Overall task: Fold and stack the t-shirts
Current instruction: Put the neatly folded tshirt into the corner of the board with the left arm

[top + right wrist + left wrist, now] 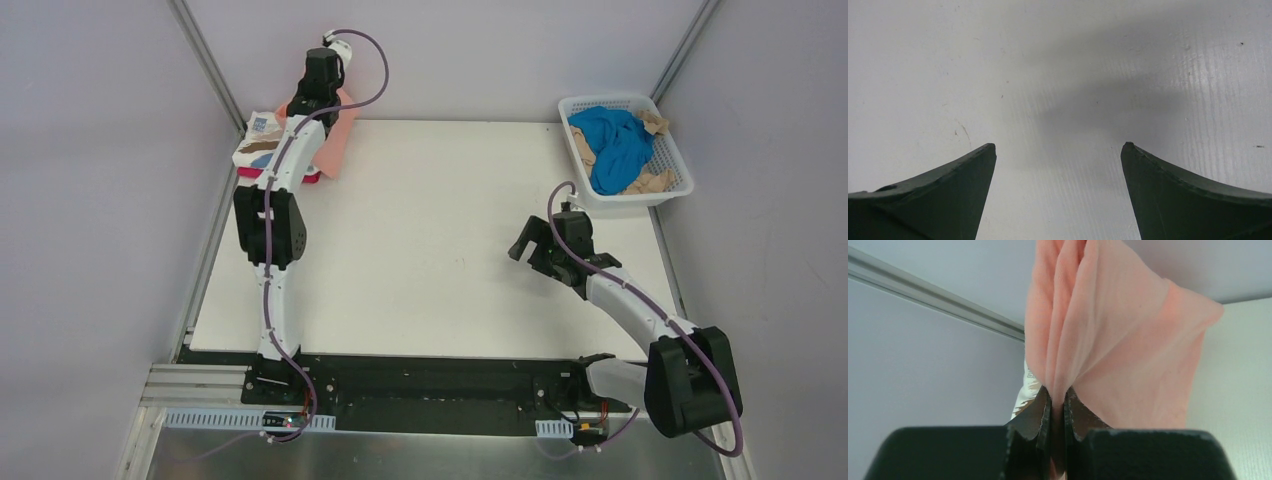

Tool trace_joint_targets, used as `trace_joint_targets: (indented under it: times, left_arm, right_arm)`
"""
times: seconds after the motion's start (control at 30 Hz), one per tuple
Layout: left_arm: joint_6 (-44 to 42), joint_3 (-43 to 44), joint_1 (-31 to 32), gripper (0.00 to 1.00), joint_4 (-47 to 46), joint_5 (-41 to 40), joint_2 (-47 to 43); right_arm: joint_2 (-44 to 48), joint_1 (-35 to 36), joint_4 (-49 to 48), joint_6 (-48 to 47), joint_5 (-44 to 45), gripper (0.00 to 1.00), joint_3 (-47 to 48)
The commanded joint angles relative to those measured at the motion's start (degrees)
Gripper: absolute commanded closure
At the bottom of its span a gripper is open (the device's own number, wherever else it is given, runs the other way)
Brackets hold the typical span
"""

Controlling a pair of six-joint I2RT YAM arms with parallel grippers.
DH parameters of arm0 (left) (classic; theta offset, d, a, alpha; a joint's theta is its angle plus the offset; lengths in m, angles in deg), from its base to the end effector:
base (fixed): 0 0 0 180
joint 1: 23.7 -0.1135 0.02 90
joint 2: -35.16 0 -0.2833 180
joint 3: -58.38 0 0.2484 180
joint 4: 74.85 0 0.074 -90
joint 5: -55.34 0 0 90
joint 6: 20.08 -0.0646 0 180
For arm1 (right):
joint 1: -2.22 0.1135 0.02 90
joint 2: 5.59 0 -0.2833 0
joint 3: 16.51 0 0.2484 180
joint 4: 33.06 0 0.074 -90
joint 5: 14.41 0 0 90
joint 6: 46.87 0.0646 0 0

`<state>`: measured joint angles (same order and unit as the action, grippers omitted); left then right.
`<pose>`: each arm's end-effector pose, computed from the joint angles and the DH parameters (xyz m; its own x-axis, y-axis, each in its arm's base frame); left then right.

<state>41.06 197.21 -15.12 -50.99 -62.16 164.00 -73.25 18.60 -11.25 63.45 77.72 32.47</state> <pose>0.5679 -0.0555 0.3458 -0.3577 0.4869 -0.7968 -0.1579 0.8095 0.5655 0.2434 0.0690 0.2060 -0.6726 0.1640 -0.7216 -0.0225 0.9701 0.2415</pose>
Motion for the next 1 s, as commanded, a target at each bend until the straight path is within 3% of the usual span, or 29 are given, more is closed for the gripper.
trace_joint_targets:
  times: [0.0,0.43,0.97]
  left_arm:
    - [-0.9,0.0,-0.1,1.0,-2.6,-0.7,-7.7]
    - [5.0,-2.1,-3.3,1.0,0.5,4.4,-9.5]
    - [7.7,4.1,-11.6,1.0,0.8,12.5,3.2]
  right_arm:
    - [-0.3,-0.4,-1.9,-0.4,0.3,0.01,0.5]
    - [-1.3,-0.4,-1.8,-0.1,0.2,0.01,0.5]
    - [-1.9,-0.6,-0.4,-0.1,3.7,0.0,1.5]
